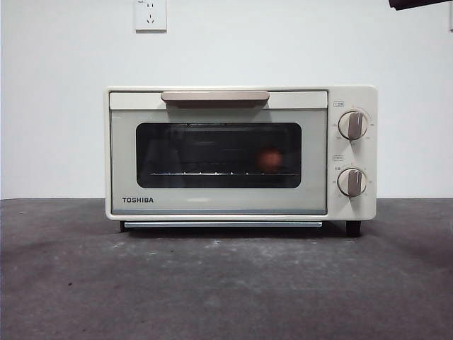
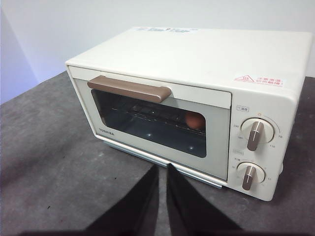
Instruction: Eggoven
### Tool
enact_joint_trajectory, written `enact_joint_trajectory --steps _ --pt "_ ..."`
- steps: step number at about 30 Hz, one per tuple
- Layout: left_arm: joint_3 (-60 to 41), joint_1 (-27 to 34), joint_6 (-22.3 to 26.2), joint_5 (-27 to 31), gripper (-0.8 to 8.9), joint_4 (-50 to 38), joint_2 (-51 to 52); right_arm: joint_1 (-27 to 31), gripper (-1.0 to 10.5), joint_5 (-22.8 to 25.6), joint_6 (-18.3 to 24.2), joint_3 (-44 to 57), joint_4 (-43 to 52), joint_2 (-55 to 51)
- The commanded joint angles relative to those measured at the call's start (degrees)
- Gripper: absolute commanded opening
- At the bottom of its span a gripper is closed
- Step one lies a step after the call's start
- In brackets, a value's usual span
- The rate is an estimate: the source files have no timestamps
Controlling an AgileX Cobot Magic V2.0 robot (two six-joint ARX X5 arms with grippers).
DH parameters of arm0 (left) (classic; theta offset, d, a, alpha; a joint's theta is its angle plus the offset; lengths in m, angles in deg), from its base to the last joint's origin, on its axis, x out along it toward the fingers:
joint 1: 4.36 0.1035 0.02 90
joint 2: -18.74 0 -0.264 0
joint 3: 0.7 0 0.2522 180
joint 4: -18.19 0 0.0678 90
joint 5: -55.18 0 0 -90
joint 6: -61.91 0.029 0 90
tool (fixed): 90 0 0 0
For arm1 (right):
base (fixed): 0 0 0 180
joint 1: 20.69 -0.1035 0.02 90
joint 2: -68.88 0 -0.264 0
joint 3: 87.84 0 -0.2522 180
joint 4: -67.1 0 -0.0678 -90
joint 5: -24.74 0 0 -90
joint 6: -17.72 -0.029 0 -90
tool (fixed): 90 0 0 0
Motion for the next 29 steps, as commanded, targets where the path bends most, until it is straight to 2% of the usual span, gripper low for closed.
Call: enact_joint_trajectory --steps 1,13,18,24,29 --pt "-4.8 2.0 2.0 3.7 0.08 -3.2 3.1 -0.4 0.1 0.2 0.6 -0.1 0.6 0.2" --pt "-24.4 4.5 -0.6 4.6 0.08 -4.0 15.2 -0.4 0.1 0.2 0.6 -0.1 0.6 0.2" --pt "-27.7 4.9 -0.9 4.7 0.08 -3.3 15.2 -0.4 0.1 0.2 0.6 -0.1 0.6 0.2" --pt "-27.9 5.5 -1.0 4.7 0.08 3.2 15.2 -0.4 0.1 0.2 0.6 -0.1 0.6 0.2" --pt "-27.9 5.5 -1.2 4.7 0.08 3.2 15.2 -0.4 0.1 0.2 0.6 -0.1 0.6 0.2"
